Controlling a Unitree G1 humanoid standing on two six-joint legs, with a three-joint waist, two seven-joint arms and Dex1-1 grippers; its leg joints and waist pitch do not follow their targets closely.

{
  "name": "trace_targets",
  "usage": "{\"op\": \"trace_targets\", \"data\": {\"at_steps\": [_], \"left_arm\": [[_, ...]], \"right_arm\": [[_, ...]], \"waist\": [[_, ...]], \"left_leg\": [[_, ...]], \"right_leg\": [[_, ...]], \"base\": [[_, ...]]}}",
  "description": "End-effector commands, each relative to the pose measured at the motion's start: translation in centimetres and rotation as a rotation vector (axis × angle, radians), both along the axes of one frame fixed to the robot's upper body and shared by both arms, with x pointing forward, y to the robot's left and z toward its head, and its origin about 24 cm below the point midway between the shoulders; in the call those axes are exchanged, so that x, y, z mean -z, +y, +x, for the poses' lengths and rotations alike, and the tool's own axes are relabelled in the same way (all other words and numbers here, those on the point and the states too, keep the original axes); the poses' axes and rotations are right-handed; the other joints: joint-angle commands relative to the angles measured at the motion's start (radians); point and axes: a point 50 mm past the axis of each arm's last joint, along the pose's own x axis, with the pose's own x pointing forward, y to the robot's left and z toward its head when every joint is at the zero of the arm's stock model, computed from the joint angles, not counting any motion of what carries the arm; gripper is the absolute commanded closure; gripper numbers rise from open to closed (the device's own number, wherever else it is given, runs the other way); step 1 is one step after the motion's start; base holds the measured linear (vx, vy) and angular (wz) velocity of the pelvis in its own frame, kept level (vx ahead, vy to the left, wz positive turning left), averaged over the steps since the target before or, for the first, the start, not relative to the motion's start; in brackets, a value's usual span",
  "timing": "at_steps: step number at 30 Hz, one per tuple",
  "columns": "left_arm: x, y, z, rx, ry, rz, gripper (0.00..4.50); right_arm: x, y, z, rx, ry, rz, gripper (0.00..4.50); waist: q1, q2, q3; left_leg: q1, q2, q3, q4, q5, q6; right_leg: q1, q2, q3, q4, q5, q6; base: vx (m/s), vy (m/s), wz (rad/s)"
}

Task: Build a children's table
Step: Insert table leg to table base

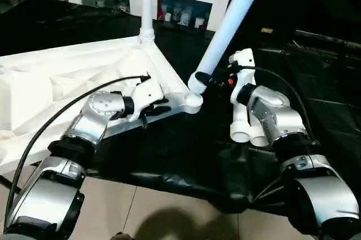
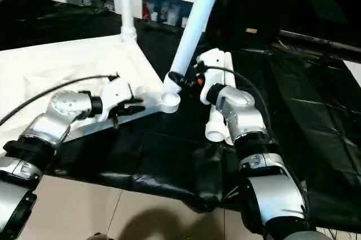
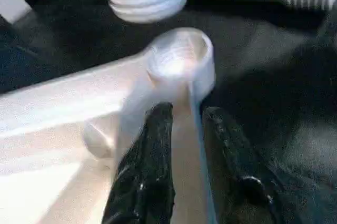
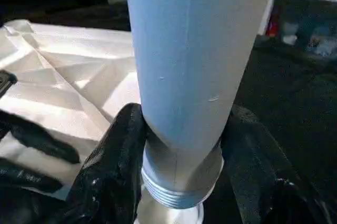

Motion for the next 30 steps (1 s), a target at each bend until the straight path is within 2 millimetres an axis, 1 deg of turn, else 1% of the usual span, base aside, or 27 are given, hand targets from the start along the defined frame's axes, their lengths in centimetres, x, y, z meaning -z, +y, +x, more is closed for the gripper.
{"op": "trace_targets", "data": {"at_steps": [1,2,3,4,5,6,7,8,9,10,11,12,14,15,17,19,20,21,22,23,24,25,26,27,28,29,30], "left_arm": [[-3.3,-0.3,0.7,0.009,-0.059,-0.15,3.02],[-5.2,-0.3,0.8,0.028,-0.05,-0.302,2.91],[-5.2,-0.3,0.8,0.028,-0.05,-0.302,2.77],[-6.2,-0.5,0.9,0.059,-0.038,-0.385,2.77],[-6.8,-0.7,0.9,0.088,-0.03,-0.42,2.65],[-7.2,-1.0,0.8,0.118,-0.014,-0.45,2.56],[-7.5,-1.2,0.9,0.136,-0.007,-0.466,2.49],[-7.5,-1.2,0.9,0.136,-0.007,-0.466,2.39],[-7.9,-1.8,0.9,0.172,0.017,-0.492,2.29],[-8.1,-2.1,1.0,0.181,0.018,-0.506,2.2],[-8.4,-2.4,1.0,0.197,0.03,-0.528,2.12],[-8.6,-2.6,1.0,0.207,0.039,-0.546,2.12],[-8.7,-2.9,1.0,0.225,0.06,-0.56,1.93],[-8.7,-3.4,1.0,0.242,0.079,-0.566,1.82],[-8.8,-3.6,0.9,0.25,0.089,-0.578,1.68],[-8.9,-3.7,0.8,0.26,0.123,-0.63,1.42],[-8.9,-3.7,0.8,0.261,0.13,-0.638,1.42],[-8.8,-3.8,0.7,0.271,0.142,-0.644,1.37],[-8.7,-3.9,0.6,0.285,0.16,-0.65,1.21],[-8.6,-3.9,0.5,0.295,0.172,-0.654,1.21],[-8.5,-4.1,0.3,0.315,0.197,-0.655,1.0],[-8.4,-4.1,0.2,0.322,0.206,-0.655,0.96],[-8.4,-4.2,0.0,0.351,0.236,-0.669,0.96],[-8.4,-4.3,0.0,0.354,0.237,-0.674,0.83],[-8.5,-4.3,-0.1,0.369,0.233,-0.673,0.7],[-8.5,-4.4,-0.2,0.378,0.228,-0.671,0.7],[-8.5,-4.5,-0.3,0.387,0.228,-0.671,0.59]], "right_arm": [[-1.4,-0.9,-0.1,-0.008,-0.043,0.028,2.68],[-1.6,-0.9,-0.3,-0.041,-0.046,0.026,2.68],[-1.6,-0.9,-0.3,-0.041,-0.046,0.026,2.68],[-1.6,-0.8,-0.4,-0.07,-0.046,0.013,2.68],[-1.6,-0.7,-0.6,-0.096,-0.046,0.0,2.68],[-1.6,-0.6,-0.8,-0.124,-0.046,-0.01,2.68],[-1.6,-0.4,-0.9,-0.149,-0.046,-0.019,2.68],[-1.6,-0.4,-0.9,-0.149,-0.046,-0.019,2.68],[-1.6,-0.2,-1.3,-0.191,-0.047,-0.035,2.68],[-1.6,-0.1,-1.4,-0.209,-0.046,-0.039,2.68],[-1.6,0.0,-1.6,-0.225,-0.044,-0.044,2.68],[-1.6,0.0,-1.7,-0.234,-0.041,-0.047,2.68],[-1.5,0.1,-1.9,-0.249,-0.034,-0.055,2.68],[-1.4,0.3,-2.2,-0.27,-0.024,-0.061,2.68],[-1.4,0.3,-2.3,-0.277,-0.021,-0.065,2.68],[-1.2,0.5,-2.4,-0.285,-0.017,-0.077,2.68],[-1.1,0.6,-2.4,-0.286,-0.015,-0.08,2.68],[-1.0,0.7,-2.5,-0.292,-0.009,-0.085,2.68],[-0.8,0.8,-2.6,-0.298,-0.004,-0.094,2.68],[-0.7,0.9,-2.6,-0.302,0.0,-0.1,2.68],[-0.5,1.1,-2.9,-0.317,0.007,-0.11,2.68],[-0.4,1.2,-3.0,-0.323,0.009,-0.113,2.68],[-0.2,1.5,-3.2,-0.346,0.012,-0.127,2.68],[-0.2,1.6,-3.2,-0.352,0.013,-0.131,2.68],[-0.1,1.8,-3.3,-0.358,0.013,-0.139,2.68],[-0.1,1.8,-3.3,-0.361,0.014,-0.145,2.68],[0.0,1.9,-3.4,-0.365,0.014,-0.149,2.68]], "waist": [[0.008,0.016,-0.074],[0.009,0.016,-0.074],[0.012,0.016,-0.074],[0.012,0.015,-0.073],[0.014,0.023,-0.073],[0.014,0.022,-0.073],[0.017,0.029,-0.074],[0.017,0.025,-0.073],[0.02,0.028,-0.075],[0.022,0.028,-0.076],[0.027,0.026,-0.075],[0.03,0.026,-0.076],[0.033,0.027,-0.076],[0.034,0.031,-0.076],[0.034,0.028,-0.076],[0.031,0.033,-0.077],[0.032,0.034,-0.077],[0.032,0.032,-0.077],[0.031,0.028,-0.076],[0.032,0.031,-0.075],[0.031,0.027,-0.075],[0.033,0.031,-0.075],[0.032,0.026,-0.076],[0.033,0.03,-0.075],[0.033,0.029,-0.075],[0.033,0.029,-0.075],[0.033,0.032,-0.075]], "left_leg": [[0.015,0.019,0.004,-0.053,0.005,0.058],[0.015,0.017,0.005,-0.052,0.005,0.057],[0.015,0.017,0.005,-0.051,0.006,0.058],[0.015,0.017,0.006,-0.051,0.002,0.058],[0.015,0.015,0.005,-0.05,-0.001,0.057],[0.015,0.016,0.006,-0.05,0.001,0.058],[0.015,0.014,0.005,-0.049,0.007,0.058],[0.015,0.015,0.007,-0.048,0.009,0.062],[0.015,0.014,0.006,-0.047,0.015,0.064],[0.016,0.015,0.006,-0.046,0.019,0.067],[0.014,0.015,0.007,-0.045,0.027,0.07],[0.014,0.016,0.007,-0.044,0.028,0.071],[0.013,0.017,0.006,-0.045,0.016,0.066],[0.014,0.017,0.005,-0.045,0.014,0.06],[0.012,0.017,0.005,-0.045,0.011,0.058],[0.012,0.016,0.005,-0.044,-0.004,0.047],[0.012,0.016,0.004,-0.044,-0.006,0.045],[0.011,0.015,0.004,-0.044,-0.009,0.045],[0.011,0.014,0.005,-0.044,-0.009,0.047],[0.011,0.014,0.004,-0.044,-0.007,0.048],[0.01,0.014,0.005,-0.044,-0.002,0.049],[0.01,0.015,0.004,-0.044,0.005,0.051],[0.01,0.015,0.005,-0.044,0.01,0.054],[0.009,0.014,0.004,-0.043,0.016,0.057],[0.009,0.015,0.004,-0.044,0.014,0.058],[0.009,0.015,0.004,-0.043,0.012,0.058],[0.01,0.015,0.003,-0.044,0.011,0.057]], "right_leg": [[0.077,-0.084,0.067,-0.049,0.234,-0.265],[0.077,-0.082,0.067,-0.048,0.246,-0.273],[0.076,-0.081,0.066,-0.048,0.251,-0.28],[0.076,-0.081,0.066,-0.048,0.247,-0.28],[0.077,-0.08,0.066,-0.048,0.243,-0.283],[0.077,-0.079,0.066,-0.049,0.248,-0.283],[0.078,-0.078,0.066,-0.046,0.264,-0.285],[0.078,-0.077,0.066,-0.048,0.273,-0.285],[0.081,-0.075,0.065,-0.046,0.291,-0.286],[0.081,-0.075,0.065,-0.046,0.3,-0.286],[0.083,-0.074,0.064,-0.044,0.311,-0.287],[0.083,-0.075,0.063,-0.044,0.314,-0.287],[0.082,-0.077,0.062,-0.044,0.292,-0.284],[0.084,-0.075,0.062,-0.045,0.286,-0.28],[0.084,-0.076,0.062,-0.046,0.287,-0.28],[0.083,-0.076,0.062,-0.048,0.275,-0.281],[0.084,-0.076,0.062,-0.047,0.273,-0.283],[0.085,-0.076,0.062,-0.048,0.266,-0.284],[0.085,-0.075,0.062,-0.049,0.261,-0.283],[0.085,-0.076,0.063,-0.05,0.254,-0.28],[0.086,-0.076,0.063,-0.05,0.254,-0.278],[0.085,-0.076,0.062,-0.048,0.256,-0.28],[0.085,-0.074,0.061,-0.048,0.263,-0.281],[0.085,-0.076,0.061,-0.047,0.262,-0.282],[0.085,-0.076,0.061,-0.049,0.258,-0.28],[0.086,-0.077,0.062,-0.048,0.256,-0.278],[0.085,-0.078,0.062,-0.049,0.254,-0.278]], "base": [[0.0,0.0,0.0],[0.0,0.0,0.0],[0.0,0.0,0.0],[0.0,0.0,0.0],[0.0,0.0,0.0],[0.0,0.0,0.0],[0.0,0.0,0.0],[0.0,0.0,0.0],[0.0,0.0,0.0],[0.0,0.0,0.0],[0.0,0.0,0.0],[0.0,0.0,0.0],[0.0,0.0,0.0],[0.0,0.0,0.0],[0.0,0.0,0.0],[0.0,0.0,0.0],[0.0,0.0,0.0],[0.0,0.0,0.0],[0.0,0.0,0.0],[0.0,0.0,0.0],[0.0,0.0,0.0],[0.0,0.0,0.0],[0.0,0.0,0.0],[0.0,0.0,0.0],[0.0,0.0,0.0],[0.0,0.0,0.0],[0.0,0.0,0.0]]}}
